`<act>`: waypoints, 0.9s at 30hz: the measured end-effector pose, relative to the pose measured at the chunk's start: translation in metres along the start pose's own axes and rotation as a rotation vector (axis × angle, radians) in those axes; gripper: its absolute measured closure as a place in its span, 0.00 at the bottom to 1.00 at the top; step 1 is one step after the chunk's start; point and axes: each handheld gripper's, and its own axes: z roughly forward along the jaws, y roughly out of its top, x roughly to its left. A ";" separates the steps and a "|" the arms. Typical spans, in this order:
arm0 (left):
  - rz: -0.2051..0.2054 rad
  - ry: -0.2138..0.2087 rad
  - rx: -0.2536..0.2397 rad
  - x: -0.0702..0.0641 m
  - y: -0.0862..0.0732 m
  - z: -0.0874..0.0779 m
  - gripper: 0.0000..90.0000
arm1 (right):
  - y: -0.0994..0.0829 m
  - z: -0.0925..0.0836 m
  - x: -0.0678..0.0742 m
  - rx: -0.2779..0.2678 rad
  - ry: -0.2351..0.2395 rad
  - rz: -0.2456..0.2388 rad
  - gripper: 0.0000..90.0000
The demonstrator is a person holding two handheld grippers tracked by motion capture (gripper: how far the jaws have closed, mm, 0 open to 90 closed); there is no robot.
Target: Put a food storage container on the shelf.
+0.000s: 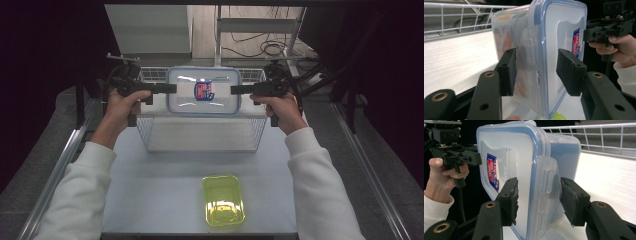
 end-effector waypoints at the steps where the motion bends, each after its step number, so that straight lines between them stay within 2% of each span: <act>1: -0.006 -0.002 -0.004 0.001 0.000 0.000 0.57 | 0.001 0.001 0.000 -0.004 -0.004 -0.001 0.55; 3: -0.012 0.000 -0.010 0.003 0.000 0.001 0.57 | 0.003 0.003 -0.003 -0.005 -0.007 0.007 0.54; 7: -0.068 0.002 -0.030 0.010 0.002 0.006 0.55 | 0.007 0.008 -0.007 -0.009 -0.013 0.032 0.52; 11: -0.079 0.011 -0.034 0.013 0.003 0.008 0.54 | 0.008 0.011 -0.012 -0.018 -0.010 0.063 0.51; 12: -0.081 0.018 -0.033 0.014 0.004 0.009 0.53 | 0.009 0.013 -0.013 -0.029 -0.027 0.083 0.50; 13: -0.080 0.043 -0.030 0.016 0.004 0.012 0.52 | 0.010 0.014 -0.013 -0.030 -0.038 0.089 0.49; 15: -0.083 0.048 -0.015 0.018 0.005 0.016 0.50 | 0.010 0.016 -0.014 -0.030 -0.072 0.107 0.46; 16: -0.083 0.048 -0.015 0.018 0.005 0.016 0.46 | 0.010 0.016 -0.014 -0.030 -0.072 0.107 0.46; 17: -0.084 0.064 -0.005 0.019 0.004 0.019 0.46 | 0.010 0.018 -0.014 -0.023 -0.092 0.112 0.46; 18: -0.091 0.065 -0.001 0.020 0.004 0.021 0.42 | 0.010 0.021 -0.014 -0.009 -0.127 0.116 0.42; 19: -0.095 0.062 0.003 0.020 0.003 0.024 0.35 | 0.008 0.023 -0.015 -0.022 -0.120 0.140 0.42; 20: -0.093 0.065 0.002 0.019 0.003 0.025 0.35 | 0.008 0.023 -0.015 -0.022 -0.120 0.140 0.42; 21: -0.078 0.069 -0.002 0.016 0.002 0.026 0.30 | 0.007 0.021 -0.012 -0.060 -0.131 0.138 0.39; 23: -0.072 0.069 -0.008 0.014 0.002 0.025 0.28 | 0.007 0.018 -0.010 -0.079 -0.130 0.143 0.38; 24: -0.067 0.074 -0.016 0.011 0.002 0.022 0.23 | 0.004 0.009 -0.006 -0.129 -0.127 0.132 0.41; 27: -0.028 0.072 -0.028 -0.002 -0.002 0.011 0.21 | -0.002 -0.001 -0.002 -0.140 -0.117 0.094 0.49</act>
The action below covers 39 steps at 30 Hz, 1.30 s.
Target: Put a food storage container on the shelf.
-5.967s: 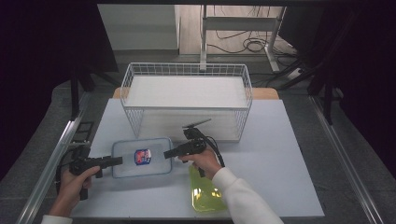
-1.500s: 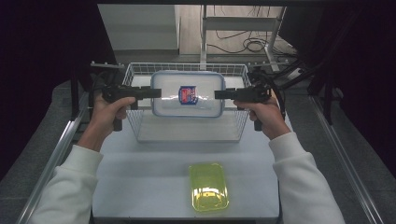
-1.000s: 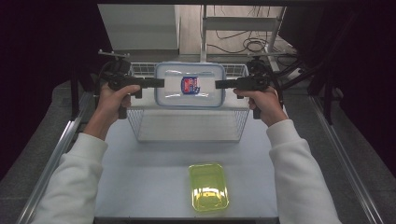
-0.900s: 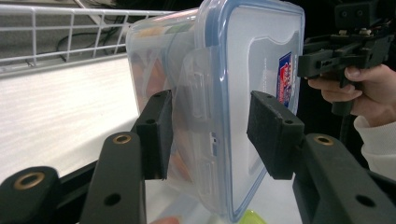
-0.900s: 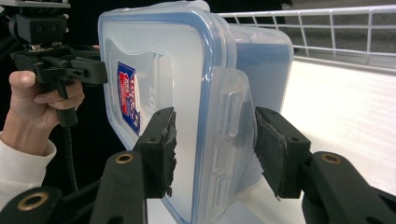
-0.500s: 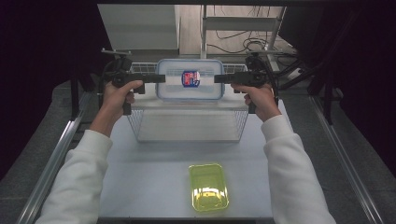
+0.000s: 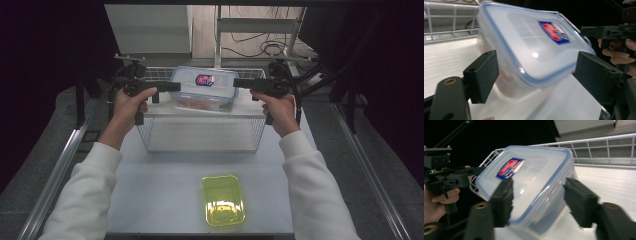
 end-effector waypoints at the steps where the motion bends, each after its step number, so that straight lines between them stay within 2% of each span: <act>1: 0.009 -0.004 -0.006 -0.003 -0.002 -0.004 0.20 | -0.004 -0.006 0.002 -0.009 0.012 -0.021 0.54; 2: 0.009 -0.004 -0.006 -0.003 -0.002 -0.004 0.20 | -0.004 -0.006 0.002 -0.009 0.012 -0.021 0.54; 3: 0.020 -0.007 -0.011 -0.007 -0.005 -0.008 0.20 | -0.008 -0.009 0.004 -0.004 0.015 -0.050 0.58; 4: 0.029 -0.008 -0.016 -0.012 -0.009 -0.013 0.20 | -0.015 -0.014 0.008 0.021 0.000 -0.107 0.72; 5: 0.029 -0.008 -0.016 -0.012 -0.009 -0.013 0.20 | -0.019 -0.014 0.009 0.028 -0.004 -0.124 0.76; 6: 0.035 -0.012 -0.020 -0.015 -0.012 -0.017 0.20 | -0.025 -0.015 0.011 0.041 0.009 -0.142 0.82; 7: 0.040 -0.014 -0.025 -0.017 -0.015 -0.020 0.20 | -0.025 -0.015 0.011 0.041 0.009 -0.142 0.82; 9: 0.049 -0.025 -0.026 -0.020 -0.022 -0.025 0.20 | -0.033 -0.012 0.014 0.065 0.033 -0.172 0.91; 10: 0.048 -0.028 -0.028 -0.022 -0.027 -0.028 0.20 | -0.041 -0.007 0.016 0.092 0.055 -0.199 0.97; 11: 0.048 -0.028 -0.028 -0.022 -0.027 -0.028 0.20 | -0.044 -0.004 0.017 0.107 0.059 -0.205 0.99; 12: 0.049 -0.035 -0.025 -0.023 -0.032 -0.029 0.20 | -0.044 -0.004 0.017 0.107 0.059 -0.205 0.99; 16: 0.046 -0.061 -0.021 -0.024 -0.046 -0.032 0.20 | -0.055 0.017 0.022 0.151 0.077 -0.236 0.99; 19: 0.046 -0.068 -0.013 -0.023 -0.055 -0.033 0.20 | -0.057 0.023 0.024 0.151 0.071 -0.249 0.99; 21: 0.040 -0.074 -0.011 -0.021 -0.060 -0.035 0.20 | -0.055 0.026 0.021 0.128 0.063 -0.241 0.99; 28: 0.039 -0.077 -0.002 -0.019 -0.066 -0.039 0.20 | -0.049 0.025 0.014 0.104 0.038 -0.221 0.99; 39: 0.046 -0.071 0.010 -0.021 -0.073 -0.037 0.19 | -0.052 0.018 0.009 0.080 0.053 -0.208 0.99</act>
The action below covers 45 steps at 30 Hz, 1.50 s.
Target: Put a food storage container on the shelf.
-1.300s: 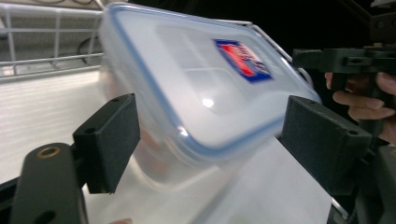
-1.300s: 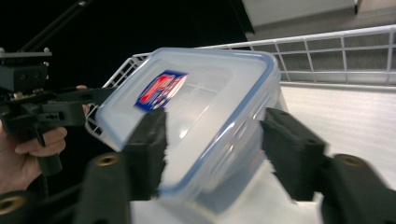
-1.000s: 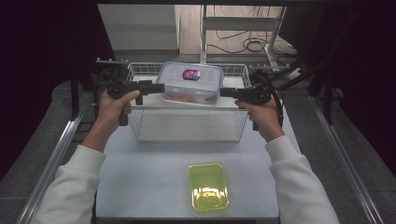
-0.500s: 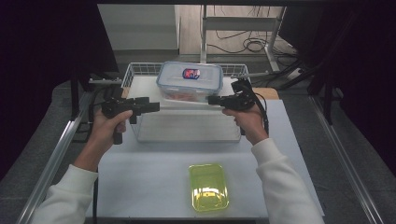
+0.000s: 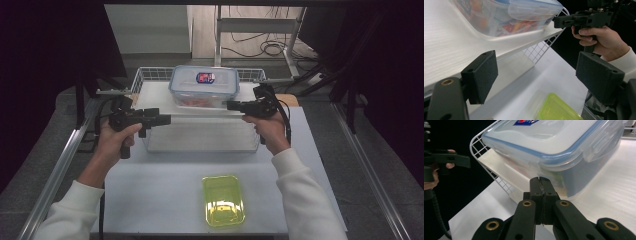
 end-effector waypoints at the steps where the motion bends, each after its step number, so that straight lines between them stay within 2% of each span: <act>1: 0.000 0.001 0.004 0.000 -0.003 0.000 0.19 | -0.002 -0.003 0.002 -0.002 0.010 -0.005 0.99; 7: -0.016 0.001 -0.001 0.000 -0.017 -0.002 0.19 | -0.014 -0.014 0.008 -0.005 0.033 -0.015 0.99; 10: -0.014 0.004 0.004 -0.001 -0.031 -0.002 0.19 | -0.034 -0.025 0.008 0.002 0.043 -0.010 0.99; 11: -0.015 0.001 0.009 -0.002 -0.040 -0.002 0.19 | -0.039 -0.028 0.008 0.003 0.047 -0.009 0.99; 12: -0.015 0.001 0.009 -0.002 -0.040 -0.002 0.19 | -0.044 -0.031 0.008 0.005 0.050 -0.009 0.99; 13: -0.015 0.000 0.010 -0.003 -0.052 -0.003 0.19 | -0.051 -0.034 0.008 0.010 0.054 -0.008 0.99; 15: -0.016 0.002 0.010 -0.004 -0.056 -0.004 0.20 | -0.062 -0.040 0.008 0.016 0.049 -0.021 0.97; 16: -0.016 0.003 0.009 -0.005 -0.063 -0.005 0.20 | -0.070 -0.043 0.008 0.021 0.044 -0.029 0.94; 17: -0.015 0.005 0.010 -0.006 -0.068 -0.005 0.20 | -0.070 -0.043 0.008 0.021 0.044 -0.029 0.94; 18: -0.013 0.010 0.010 -0.007 -0.074 -0.006 0.21 | -0.084 -0.048 0.008 0.033 0.039 -0.046 0.83; 19: -0.016 0.016 0.011 -0.008 -0.080 -0.006 0.21 | -0.091 -0.050 0.008 0.036 0.036 -0.050 0.78; 20: -0.019 0.018 0.013 -0.009 -0.086 -0.006 0.21 | -0.091 -0.050 0.008 0.036 0.036 -0.050 0.78; 21: -0.021 0.029 0.030 -0.010 -0.098 -0.005 0.21 | -0.107 -0.052 0.006 0.056 0.035 -0.054 0.68; 22: -0.021 0.029 0.030 -0.010 -0.098 -0.005 0.21 | -0.107 -0.052 0.006 0.056 0.035 -0.054 0.68; 23: -0.016 0.039 0.045 -0.011 -0.104 -0.004 0.21 | -0.112 -0.052 0.006 0.064 0.032 -0.053 0.64; 25: -0.012 0.049 0.067 -0.011 -0.114 -0.002 0.22 | -0.132 -0.053 0.003 0.089 0.018 -0.048 0.54; 30: -0.011 0.086 0.110 -0.010 -0.132 0.002 0.23 | -0.148 -0.054 0.001 0.099 0.013 -0.030 0.46; 32: -0.018 0.092 0.126 -0.008 -0.137 0.003 0.24 | -0.154 -0.055 0.001 0.117 0.008 -0.027 0.44; 34: -0.005 0.121 0.159 -0.008 -0.144 0.004 0.25 | -0.163 -0.056 0.002 0.133 0.004 -0.037 0.43; 37: -0.003 0.131 0.177 -0.007 -0.149 0.003 0.25 | -0.168 -0.057 0.002 0.144 -0.002 -0.042 0.42; 39: 0.002 0.147 0.188 -0.007 -0.153 0.003 0.25 | -0.175 -0.060 0.003 0.171 -0.016 -0.046 0.42; 42: -0.001 0.165 0.207 -0.004 -0.161 0.003 0.25 | -0.193 -0.067 0.002 0.198 -0.013 -0.021 0.44; 45: -0.003 0.178 0.207 -0.002 -0.163 0.001 0.25 | -0.202 -0.073 0.002 0.213 -0.021 -0.007 0.46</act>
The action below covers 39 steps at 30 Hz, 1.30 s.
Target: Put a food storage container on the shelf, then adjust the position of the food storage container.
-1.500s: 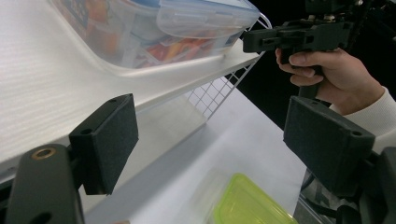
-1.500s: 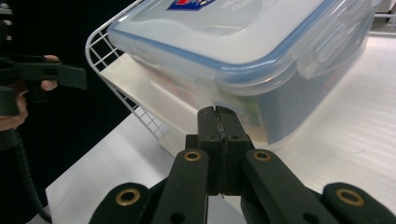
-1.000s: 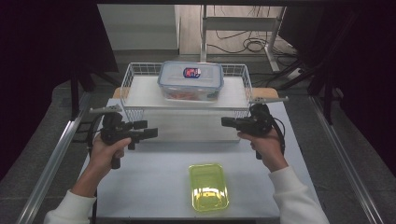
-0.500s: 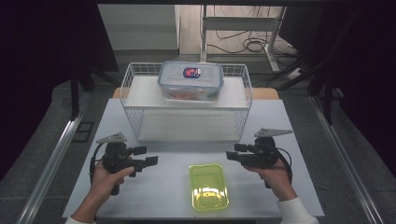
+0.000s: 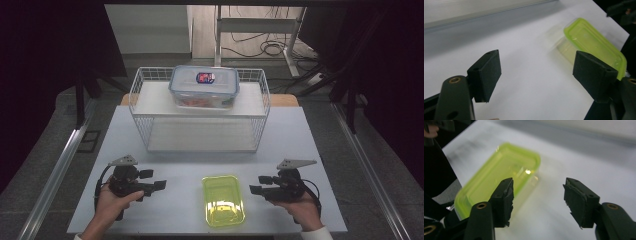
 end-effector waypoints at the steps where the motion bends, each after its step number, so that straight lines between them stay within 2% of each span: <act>1: -0.006 -0.003 -0.002 0.001 -0.001 -0.001 0.25 | -0.005 -0.002 0.000 0.012 -0.006 0.001 0.47; 3: -0.007 -0.004 -0.002 0.002 -0.003 -0.003 0.24 | -0.017 -0.004 0.002 0.038 -0.023 0.005 0.51; 5: -0.011 -0.010 0.001 0.002 -0.005 -0.003 0.24 | -0.034 -0.006 0.005 0.091 -0.039 -0.013 0.60; 6: -0.011 -0.010 0.001 0.002 -0.005 -0.003 0.24 | -0.034 -0.006 0.005 0.091 -0.039 -0.013 0.60; 7: -0.009 -0.008 0.004 0.003 -0.005 -0.002 0.24 | -0.043 -0.005 0.009 0.131 -0.037 -0.028 0.69; 9: -0.014 -0.013 0.008 0.003 -0.005 0.000 0.24 | -0.049 -0.003 0.012 0.174 -0.029 -0.051 0.81; 10: -0.014 -0.014 0.008 0.002 -0.005 0.000 0.24 | -0.051 -0.001 0.014 0.196 -0.025 -0.064 0.86; 11: -0.014 -0.014 0.008 0.002 -0.005 0.000 0.24 | -0.051 -0.001 0.014 0.196 -0.025 -0.064 0.86; 12: -0.014 -0.016 0.008 0.002 -0.005 0.000 0.24 | -0.053 0.002 0.020 0.233 -0.008 -0.097 0.95; 13: -0.014 -0.017 0.008 0.002 -0.005 0.000 0.24 | -0.054 0.003 0.023 0.242 0.005 -0.114 0.98; 15: -0.016 -0.016 0.007 0.003 -0.006 0.000 0.24 | -0.053 0.005 0.026 0.250 0.018 -0.133 0.99; 16: -0.019 -0.017 0.006 0.004 -0.006 -0.001 0.24 | -0.052 0.009 0.035 0.278 0.027 -0.166 0.99; 17: -0.021 -0.019 0.006 0.004 -0.006 -0.001 0.24 | -0.052 0.009 0.035 0.278 0.027 -0.166 0.99; 18: -0.024 -0.019 0.006 0.005 -0.006 -0.001 0.24 | -0.051 0.015 0.042 0.294 0.039 -0.194 0.99; 21: -0.026 -0.021 0.006 0.006 -0.007 -0.002 0.24 | -0.049 0.021 0.050 0.304 0.047 -0.222 0.99; 30: -0.044 -0.026 -0.006 0.010 -0.010 -0.005 0.24 | -0.042 0.036 0.060 0.327 0.049 -0.245 0.99; 34: -0.046 -0.030 -0.007 0.010 -0.010 -0.006 0.24 | -0.038 0.040 0.065 0.323 0.066 -0.252 0.99; 39: -0.050 -0.029 -0.008 0.011 -0.010 -0.007 0.23 | -0.030 0.055 0.079 0.326 0.091 -0.271 0.99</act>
